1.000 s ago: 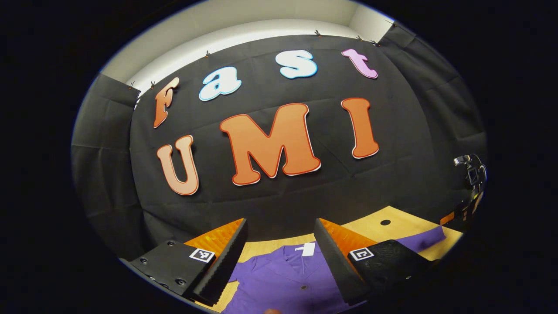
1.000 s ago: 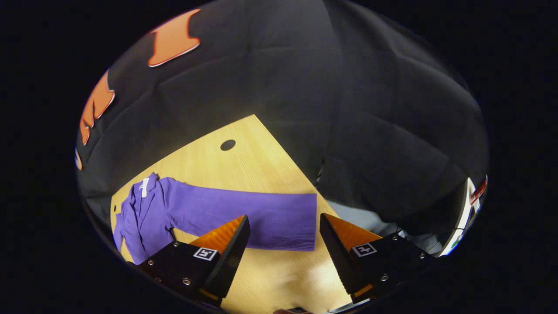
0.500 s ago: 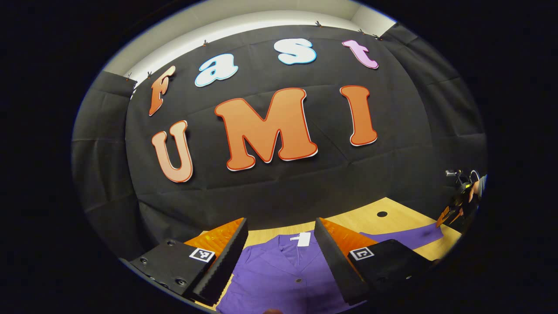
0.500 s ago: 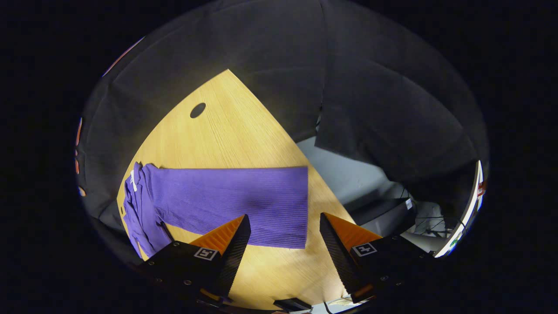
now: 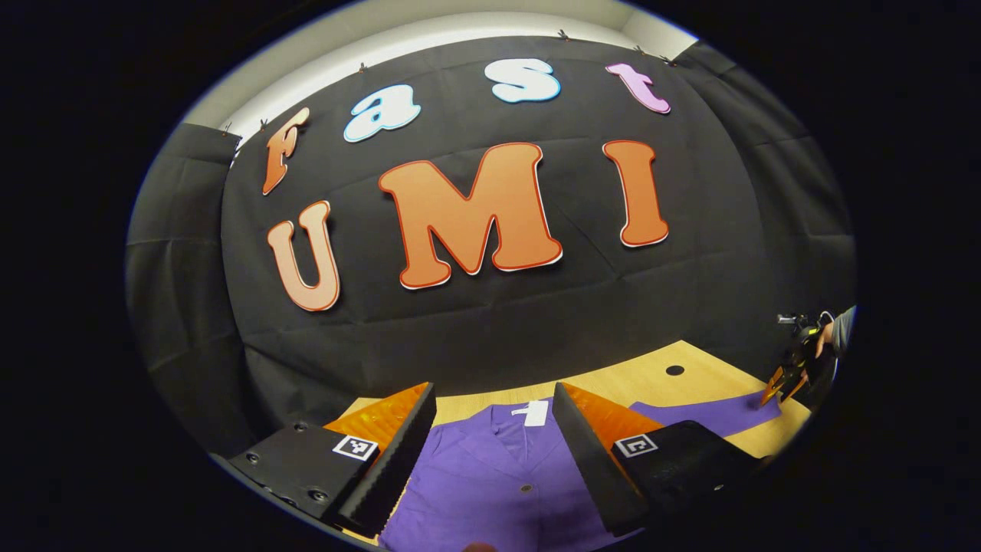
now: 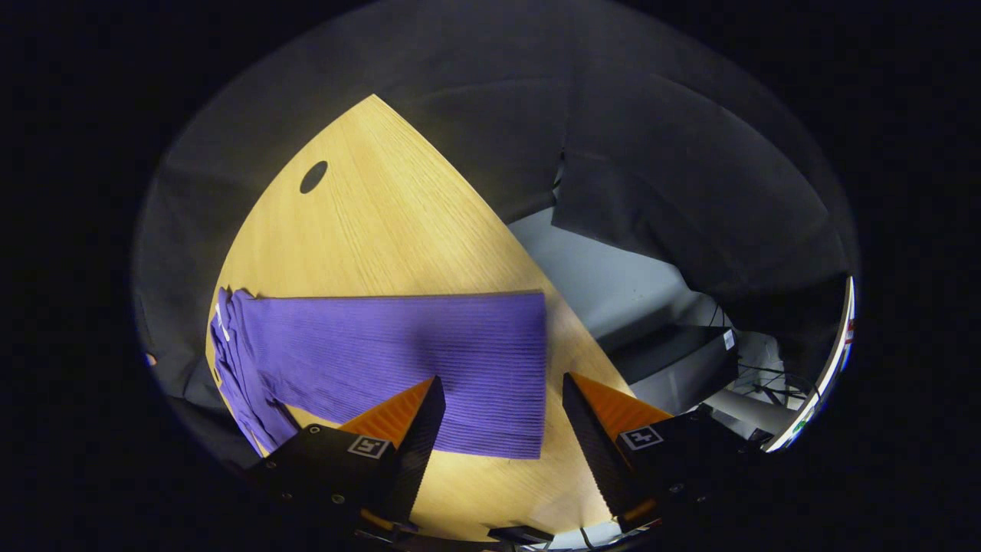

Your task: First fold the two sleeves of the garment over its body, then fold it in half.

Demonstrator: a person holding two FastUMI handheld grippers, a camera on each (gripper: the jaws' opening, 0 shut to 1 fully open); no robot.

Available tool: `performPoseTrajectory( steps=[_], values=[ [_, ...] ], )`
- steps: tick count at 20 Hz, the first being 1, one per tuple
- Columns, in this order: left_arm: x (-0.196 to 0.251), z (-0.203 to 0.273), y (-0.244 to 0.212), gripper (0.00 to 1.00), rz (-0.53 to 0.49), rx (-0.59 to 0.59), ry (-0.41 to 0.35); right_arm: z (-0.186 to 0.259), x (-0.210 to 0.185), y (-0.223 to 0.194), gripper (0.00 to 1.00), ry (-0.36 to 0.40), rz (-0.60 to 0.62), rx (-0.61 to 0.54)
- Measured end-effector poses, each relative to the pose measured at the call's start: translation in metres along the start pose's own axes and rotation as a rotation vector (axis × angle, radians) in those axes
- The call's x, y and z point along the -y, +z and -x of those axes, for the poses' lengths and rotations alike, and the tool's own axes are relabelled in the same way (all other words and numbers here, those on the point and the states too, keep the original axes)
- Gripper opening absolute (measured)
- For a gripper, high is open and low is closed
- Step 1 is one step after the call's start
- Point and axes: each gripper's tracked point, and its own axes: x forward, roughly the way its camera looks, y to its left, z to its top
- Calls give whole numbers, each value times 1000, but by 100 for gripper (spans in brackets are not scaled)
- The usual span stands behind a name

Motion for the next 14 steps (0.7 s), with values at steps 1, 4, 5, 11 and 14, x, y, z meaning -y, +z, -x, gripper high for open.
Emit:
performPoseTrajectory(
  steps=[1,4,5,11,14],
  values=[
    [-1,1,0,96,1,-1,1,0,-4,3,91,12,-6,2],
    [-2,0,-2,96,8,-11,5,-3,1,2,84,-33,-6,-16],
    [-2,-1,-4,96,9,-15,5,-3,3,1,89,-50,2,-21],
    [-2,4,-4,96,-3,-10,2,-6,7,-3,38,-157,74,-21],
    [-8,8,-8,100,-4,-9,7,-9,-2,-3,8,-166,54,-16]
  ],
)
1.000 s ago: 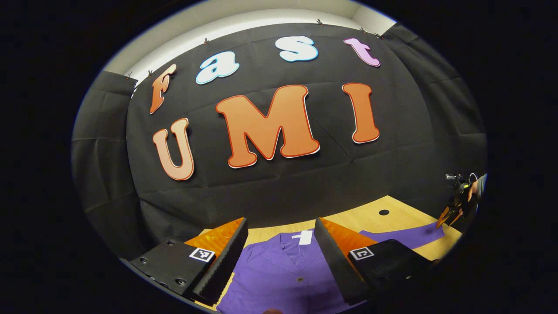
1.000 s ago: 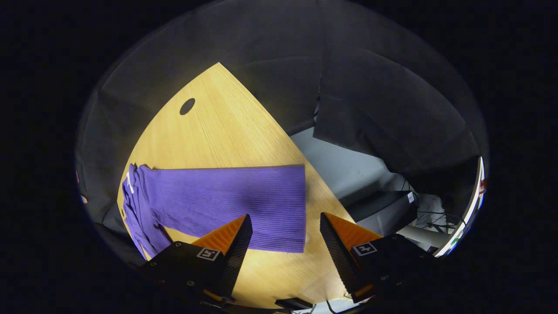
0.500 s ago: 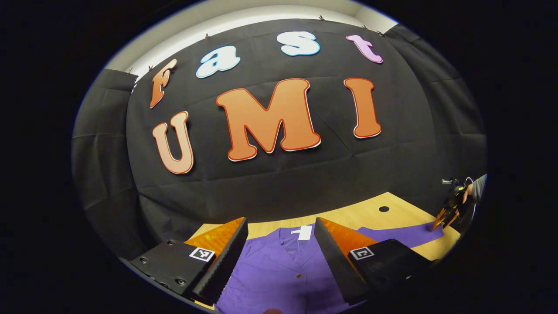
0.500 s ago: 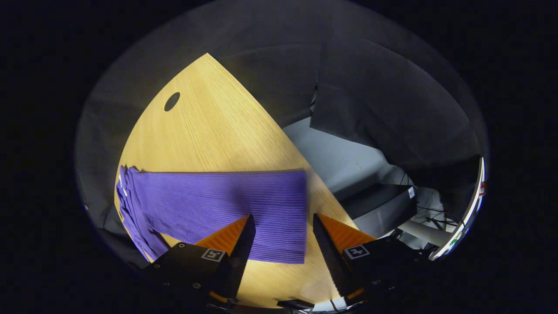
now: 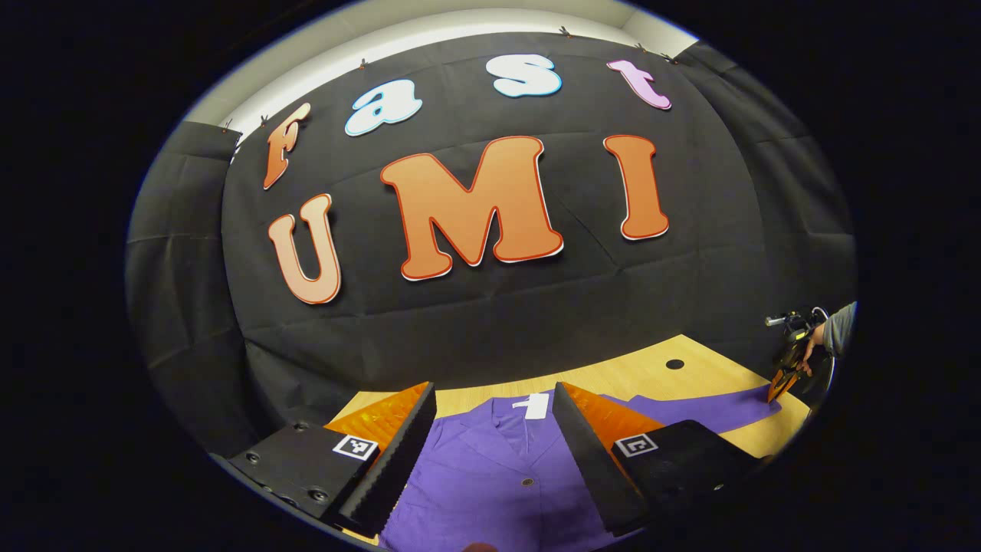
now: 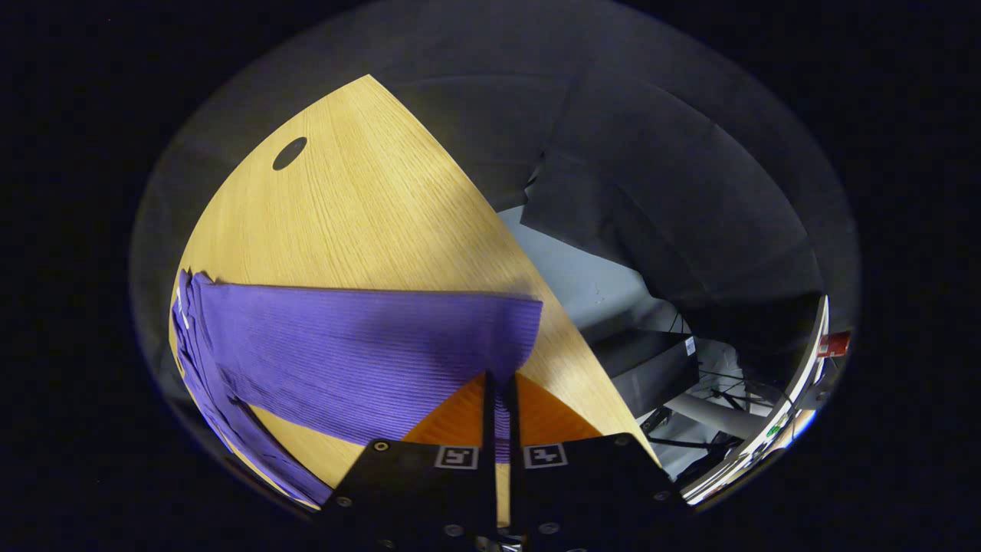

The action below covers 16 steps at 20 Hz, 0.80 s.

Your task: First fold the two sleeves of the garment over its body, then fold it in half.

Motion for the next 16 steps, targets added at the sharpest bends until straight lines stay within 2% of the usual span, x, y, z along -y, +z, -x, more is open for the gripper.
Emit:
performPoseTrajectory(
  steps=[2,3,5,7,14,16],
  values=[
    [-7,4,0,96,-4,5,8,1,0,-1,4,4,-15,-4],
    [-13,5,0,100,-7,11,13,2,-4,-4,4,36,-41,-16],
    [-25,8,1,96,-13,20,21,12,-21,-11,4,116,-106,-34],
    [-36,9,1,96,-7,28,23,23,-21,-12,3,117,-105,3],
    [-73,10,2,96,39,60,4,109,-79,-8,3,247,-104,128],
    [-86,10,3,100,50,76,2,134,-99,-11,3,274,-90,156]
  ],
)
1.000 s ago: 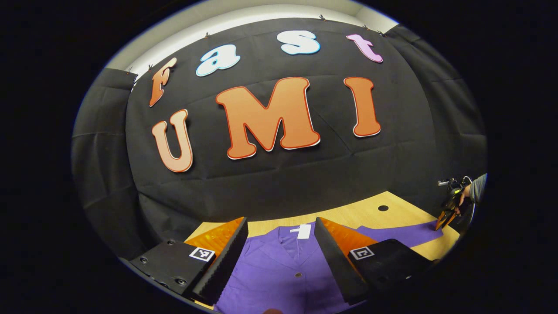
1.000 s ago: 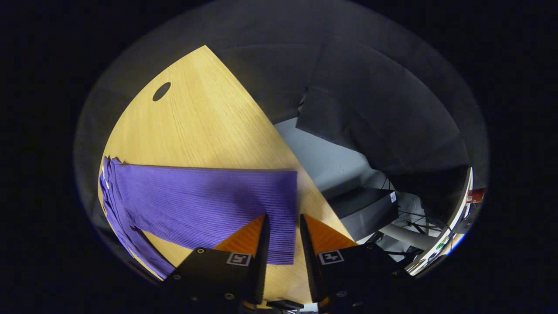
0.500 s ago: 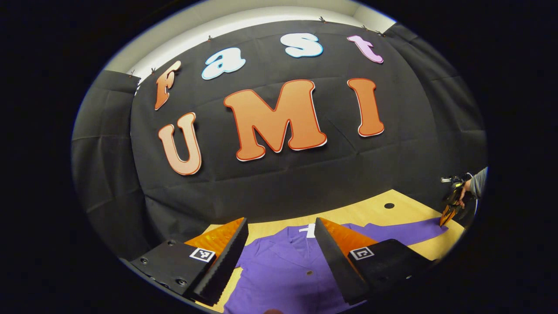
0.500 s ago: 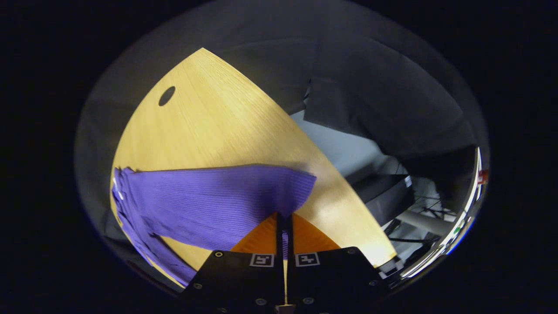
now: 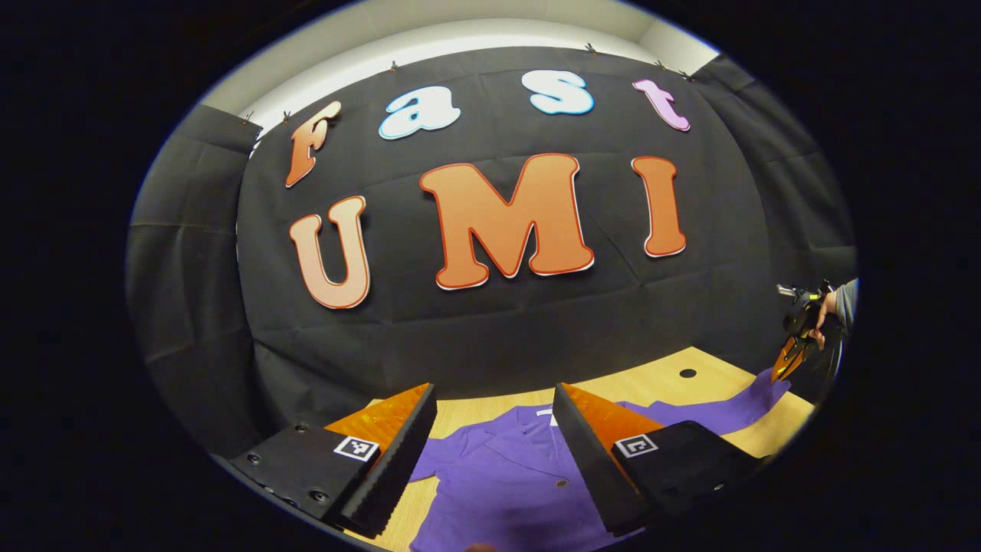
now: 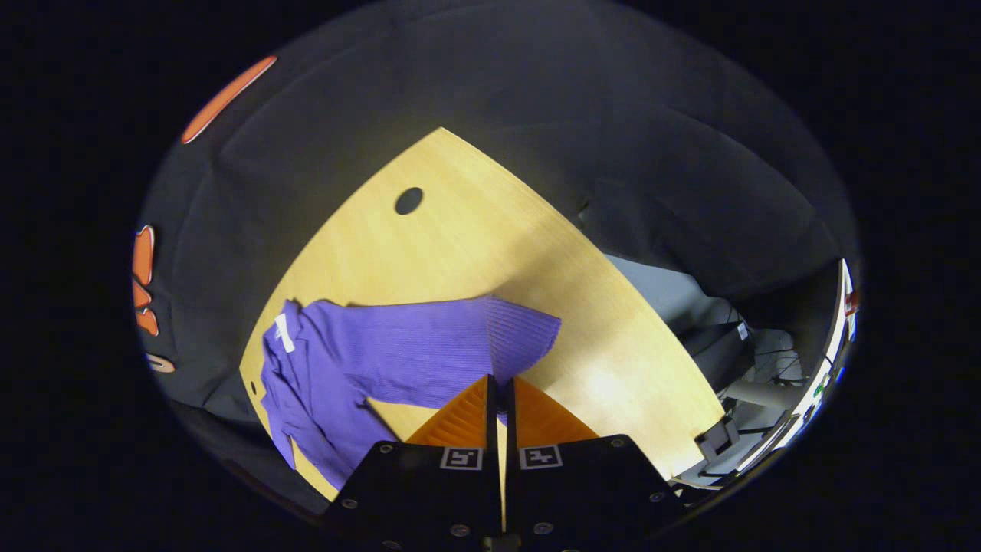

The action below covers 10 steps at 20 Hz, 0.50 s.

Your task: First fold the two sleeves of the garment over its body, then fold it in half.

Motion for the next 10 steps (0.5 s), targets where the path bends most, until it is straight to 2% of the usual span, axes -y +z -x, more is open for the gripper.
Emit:
performPoseTrajectory(
  steps=[1,2,10],
  values=[
    [-8,0,0,100,4,7,1,7,-15,-1,3,16,12,12],
    [-17,0,1,96,10,11,5,14,-28,-4,3,24,27,21],
    [-96,-1,-13,95,41,7,53,61,-170,-47,3,114,211,58]
  ],
)
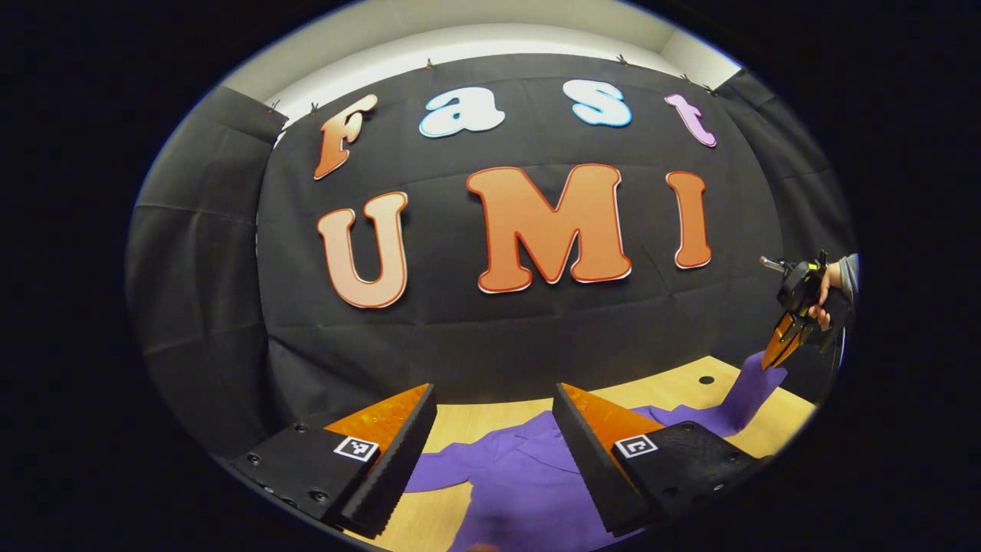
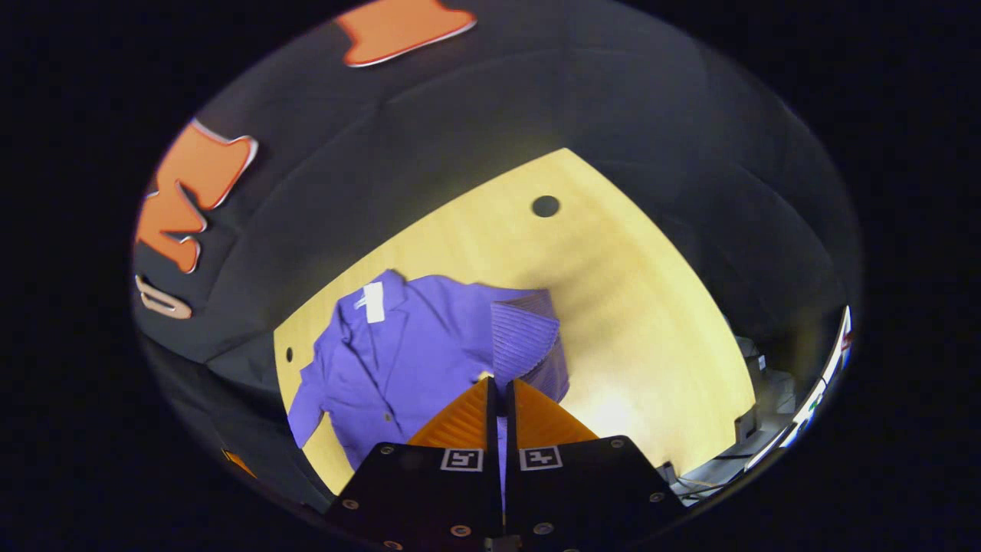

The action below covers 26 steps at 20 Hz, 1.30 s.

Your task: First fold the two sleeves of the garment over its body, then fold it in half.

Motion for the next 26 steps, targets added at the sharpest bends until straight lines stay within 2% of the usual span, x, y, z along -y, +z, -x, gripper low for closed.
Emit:
performPoseTrajectory(
  steps=[9,12,20,25,26],
  values=[
    [-101,1,-33,96,14,-53,94,11,-160,-16,3,108,176,29],
    [-131,4,-40,96,-3,-65,115,6,-206,-32,3,145,226,10],
    [-190,6,-65,96,5,-121,174,-19,-303,-76,3,246,275,-57],
    [-203,2,-86,96,27,-169,194,-23,-333,-89,4,333,286,-70],
    [-203,-1,-90,96,32,-180,196,-22,-336,-88,9,358,290,-61]
  ],
)
